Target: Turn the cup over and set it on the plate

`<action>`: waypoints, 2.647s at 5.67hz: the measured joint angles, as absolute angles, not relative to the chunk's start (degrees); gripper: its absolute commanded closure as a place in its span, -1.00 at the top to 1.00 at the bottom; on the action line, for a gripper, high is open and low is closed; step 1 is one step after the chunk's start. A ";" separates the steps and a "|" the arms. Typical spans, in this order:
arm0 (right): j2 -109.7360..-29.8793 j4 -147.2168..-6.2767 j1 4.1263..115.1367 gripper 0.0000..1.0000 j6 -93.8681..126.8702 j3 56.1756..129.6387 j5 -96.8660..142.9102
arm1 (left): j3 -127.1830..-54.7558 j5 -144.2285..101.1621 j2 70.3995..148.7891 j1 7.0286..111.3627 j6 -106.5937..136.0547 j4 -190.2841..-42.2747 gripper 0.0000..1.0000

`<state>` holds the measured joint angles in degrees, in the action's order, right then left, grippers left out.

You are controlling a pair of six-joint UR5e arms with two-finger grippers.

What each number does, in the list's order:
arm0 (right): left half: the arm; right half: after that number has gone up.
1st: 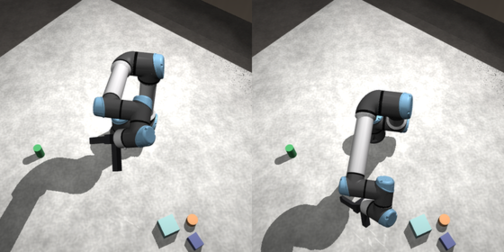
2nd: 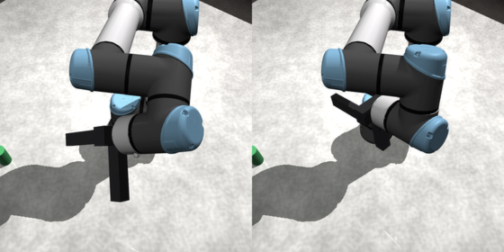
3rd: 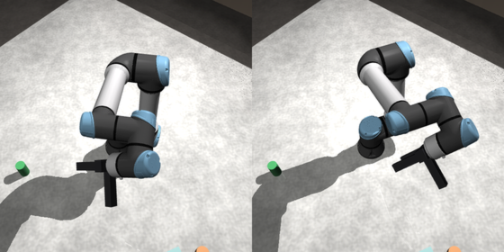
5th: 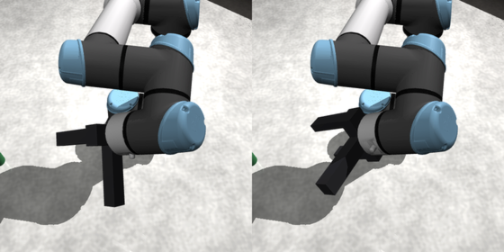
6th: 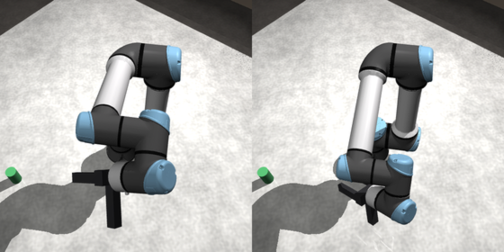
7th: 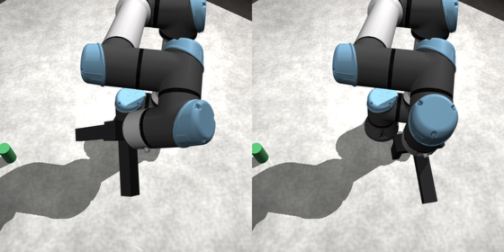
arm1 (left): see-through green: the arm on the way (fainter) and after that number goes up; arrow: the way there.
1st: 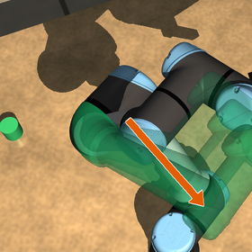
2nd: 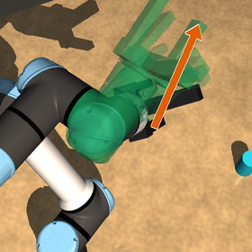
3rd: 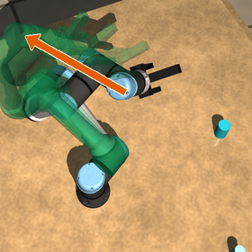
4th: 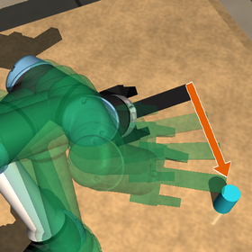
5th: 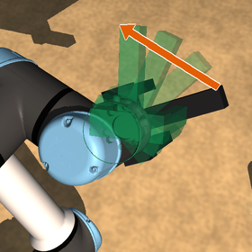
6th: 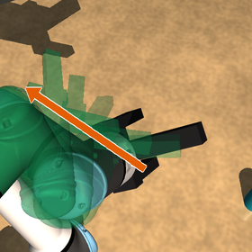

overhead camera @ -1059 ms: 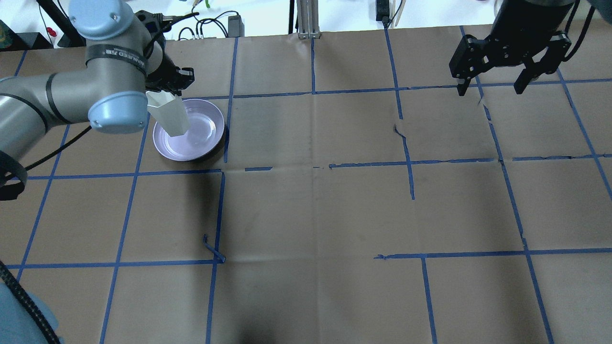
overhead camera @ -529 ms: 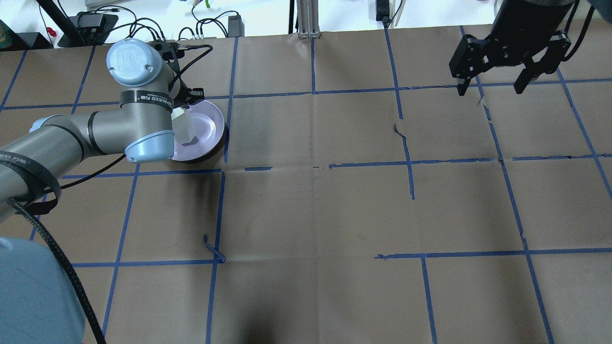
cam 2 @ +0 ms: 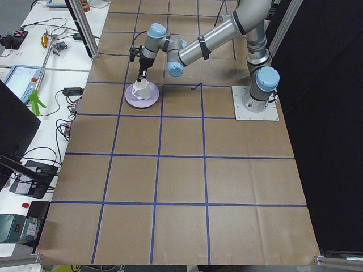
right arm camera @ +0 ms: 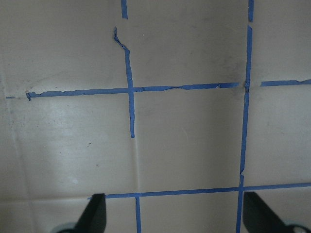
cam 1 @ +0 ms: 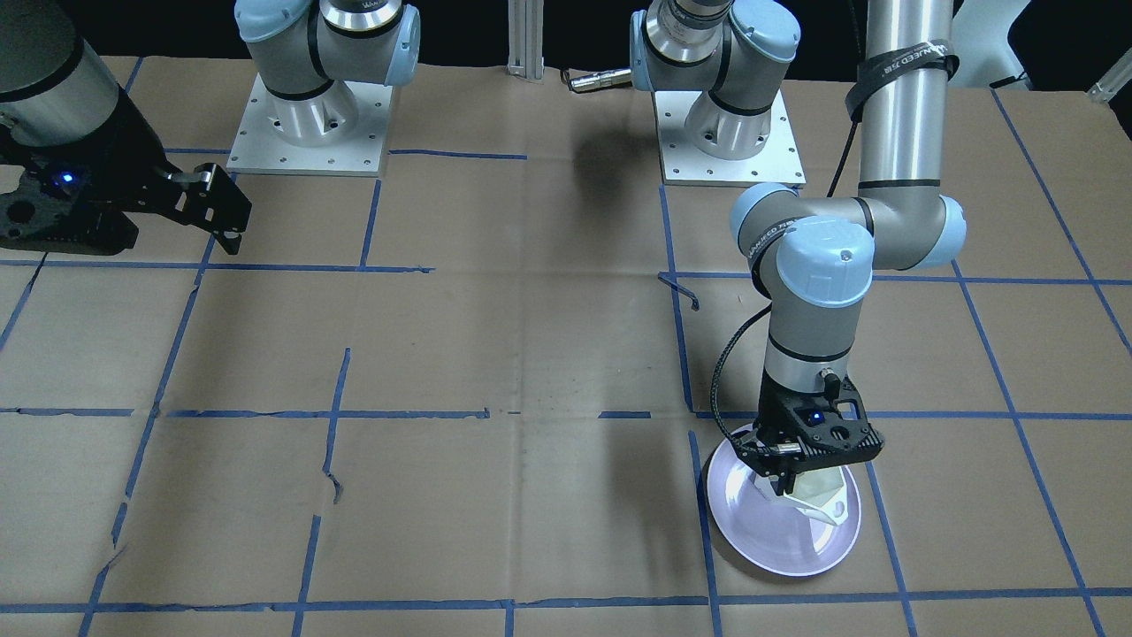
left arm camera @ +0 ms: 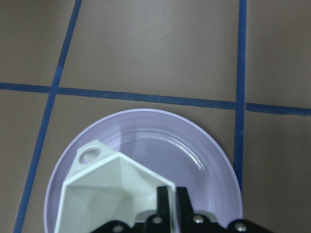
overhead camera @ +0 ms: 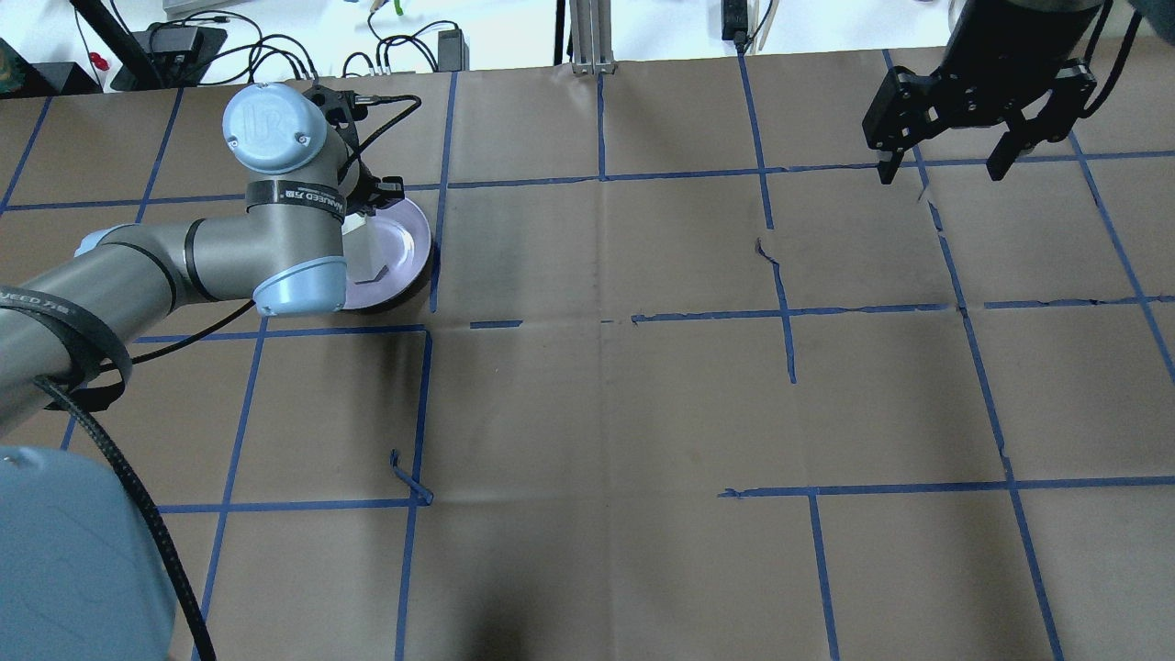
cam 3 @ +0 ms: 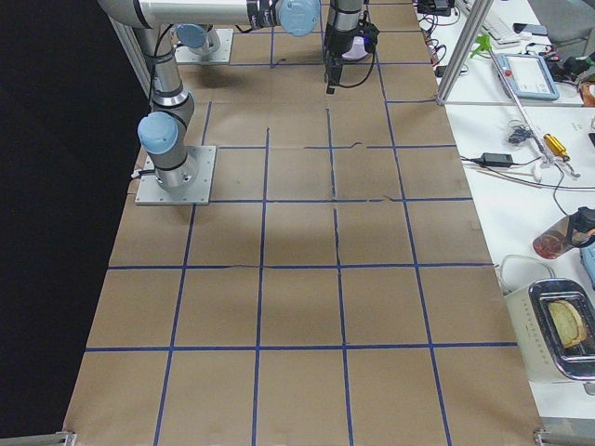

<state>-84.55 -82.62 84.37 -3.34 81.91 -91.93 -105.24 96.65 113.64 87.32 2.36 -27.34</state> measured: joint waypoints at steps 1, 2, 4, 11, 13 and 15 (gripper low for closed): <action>-84.55 -82.62 84.37 1.00 -3.34 81.92 -91.93 | -104.76 96.50 113.01 87.39 2.22 -29.37 0.97; -84.55 -82.62 84.38 1.00 -3.34 81.91 -91.93 | -103.53 96.19 111.31 87.42 2.06 -34.76 0.97; -84.54 -82.62 84.37 1.00 -3.34 81.91 -91.93 | -98.54 93.91 104.66 87.21 1.83 -56.45 0.99; -84.55 -82.62 84.38 1.00 -3.34 81.91 -91.93 | -88.08 88.30 92.54 92.46 6.52 -94.12 0.99; -84.55 -82.62 84.38 1.00 -3.34 81.91 -91.93 | -88.92 88.42 92.29 92.62 6.59 -90.62 0.98; -84.55 -82.62 84.38 1.00 -3.34 81.91 -91.93 | -88.76 89.31 92.15 92.64 6.53 -90.19 0.99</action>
